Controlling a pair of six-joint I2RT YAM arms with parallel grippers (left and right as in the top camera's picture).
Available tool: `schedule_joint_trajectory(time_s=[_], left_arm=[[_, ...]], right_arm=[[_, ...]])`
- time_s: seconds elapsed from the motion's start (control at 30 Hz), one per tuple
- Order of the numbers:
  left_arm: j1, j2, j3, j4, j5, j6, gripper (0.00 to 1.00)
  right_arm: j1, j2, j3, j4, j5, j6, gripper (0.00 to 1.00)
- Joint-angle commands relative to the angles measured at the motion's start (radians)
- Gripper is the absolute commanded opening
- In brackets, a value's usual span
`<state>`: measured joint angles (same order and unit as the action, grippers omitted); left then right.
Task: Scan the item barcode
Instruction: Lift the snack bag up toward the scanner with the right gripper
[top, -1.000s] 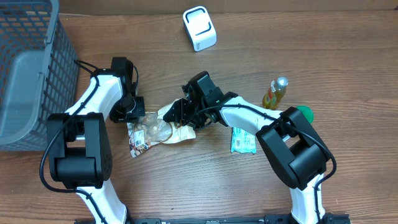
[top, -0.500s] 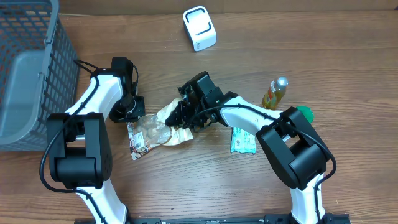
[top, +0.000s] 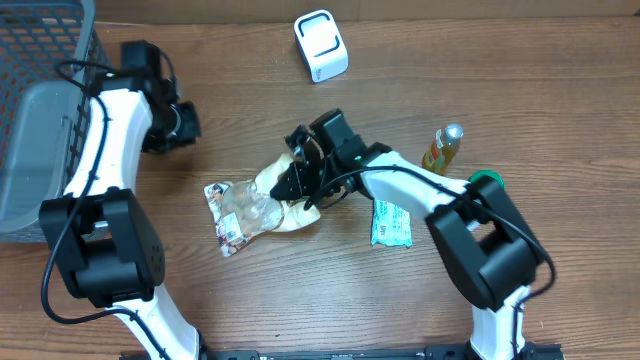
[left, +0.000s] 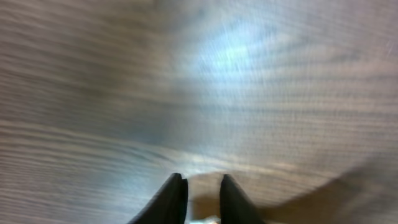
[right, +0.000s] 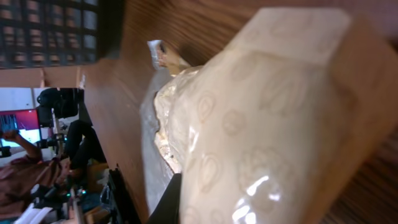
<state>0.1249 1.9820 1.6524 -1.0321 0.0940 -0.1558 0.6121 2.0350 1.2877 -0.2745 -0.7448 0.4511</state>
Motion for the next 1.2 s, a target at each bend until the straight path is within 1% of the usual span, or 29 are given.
schedule_joint_trajectory(time_s=[0.0, 0.03, 0.07, 0.13, 0.33, 0.43, 0.53, 0.67, 0.77, 0.9, 1.17], left_arm=[[0.014, 0.002, 0.023, 0.026, 0.022, 0.003, 0.66], [0.014, 0.002, 0.023, 0.030, 0.021, 0.003, 1.00], [0.014, 0.002, 0.023, 0.031, 0.018, 0.003, 1.00], [0.014, 0.002, 0.023, 0.031, 0.019, 0.003, 1.00], [0.012, 0.002, 0.023, 0.031, 0.018, 0.003, 0.99], [0.012, 0.002, 0.023, 0.031, 0.019, 0.003, 1.00], [0.012, 0.002, 0.023, 0.031, 0.019, 0.003, 1.00], [0.012, 0.002, 0.023, 0.031, 0.019, 0.003, 1.00], [0.012, 0.002, 0.023, 0.031, 0.019, 0.003, 1.00], [0.012, 0.002, 0.023, 0.031, 0.018, 0.003, 1.00], [0.012, 0.002, 0.023, 0.031, 0.019, 0.003, 1.00]], right_arm=[[-0.020, -0.138, 0.026, -0.071, 0.068, -0.124, 0.04], [-0.021, -0.155, 0.039, -0.100, 0.093, -0.144, 0.04], [-0.023, -0.185, 0.074, -0.158, 0.127, -0.188, 0.04], [-0.026, -0.206, 0.128, -0.225, 0.131, -0.249, 0.04], [-0.025, -0.212, 0.347, -0.441, 0.264, -0.418, 0.04], [-0.025, -0.212, 0.445, -0.512, 0.326, -0.483, 0.04], [-0.025, -0.212, 0.522, -0.544, 0.390, -0.555, 0.04], [-0.022, -0.212, 0.556, -0.521, 0.478, -0.716, 0.04], [-0.009, -0.210, 0.556, -0.475, 0.603, -0.845, 0.04], [0.010, -0.209, 0.555, -0.386, 0.760, -0.948, 0.04], [0.010, -0.175, 0.551, -0.188, 0.898, -1.121, 0.04]])
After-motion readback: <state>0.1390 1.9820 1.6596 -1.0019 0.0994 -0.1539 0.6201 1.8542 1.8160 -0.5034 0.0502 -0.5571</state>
